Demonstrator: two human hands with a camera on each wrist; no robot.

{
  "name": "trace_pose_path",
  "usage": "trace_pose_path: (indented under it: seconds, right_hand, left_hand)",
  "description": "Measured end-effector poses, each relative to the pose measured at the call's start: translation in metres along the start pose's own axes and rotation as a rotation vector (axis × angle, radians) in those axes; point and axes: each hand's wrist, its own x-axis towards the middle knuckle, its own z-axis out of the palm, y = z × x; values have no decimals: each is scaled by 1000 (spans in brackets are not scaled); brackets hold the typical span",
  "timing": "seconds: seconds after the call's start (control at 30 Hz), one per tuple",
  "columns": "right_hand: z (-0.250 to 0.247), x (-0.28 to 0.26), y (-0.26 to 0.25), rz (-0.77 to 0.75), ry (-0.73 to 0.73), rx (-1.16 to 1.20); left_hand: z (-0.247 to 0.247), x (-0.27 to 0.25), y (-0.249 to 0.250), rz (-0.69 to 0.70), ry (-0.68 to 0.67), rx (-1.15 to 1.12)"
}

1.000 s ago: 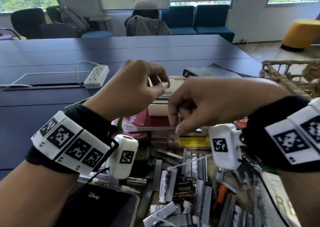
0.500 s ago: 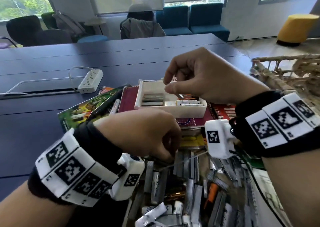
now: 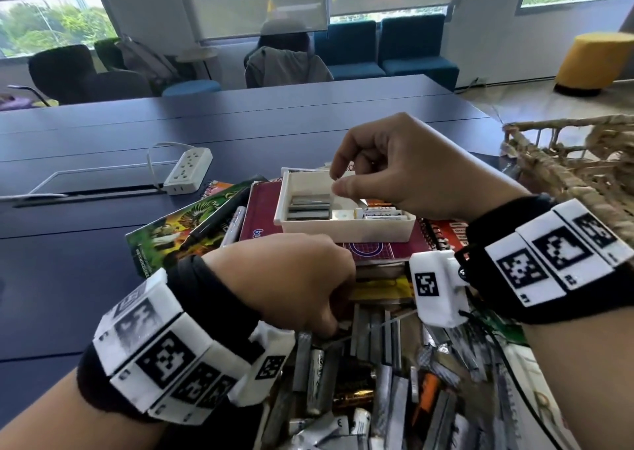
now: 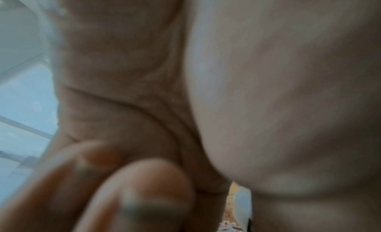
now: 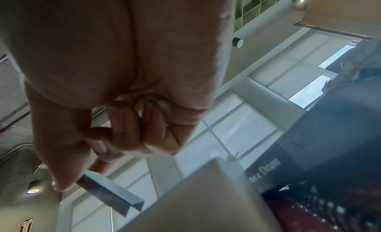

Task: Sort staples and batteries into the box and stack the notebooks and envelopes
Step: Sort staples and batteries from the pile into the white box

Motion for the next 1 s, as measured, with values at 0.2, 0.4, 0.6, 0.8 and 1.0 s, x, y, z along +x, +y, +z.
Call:
trace_pose_path:
  seconds: [0.2, 0.4, 0.6, 0.8, 1.0]
  right_hand:
    - [2, 1, 5, 13, 36, 5]
    - [3, 1, 6, 18, 37, 13]
    - [6, 1, 7, 28, 47, 11]
    - [6, 2, 7, 18, 83, -29]
    - [5, 2, 7, 31, 159, -86]
  left_hand:
    - [0, 2, -5, -37, 14, -66]
    - [1, 0, -3, -36, 6, -43]
    - [0, 0, -3, -29, 14, 16]
    - [-5, 1, -6, -13, 61, -114]
    - [-8, 4, -11, 52, 205, -199]
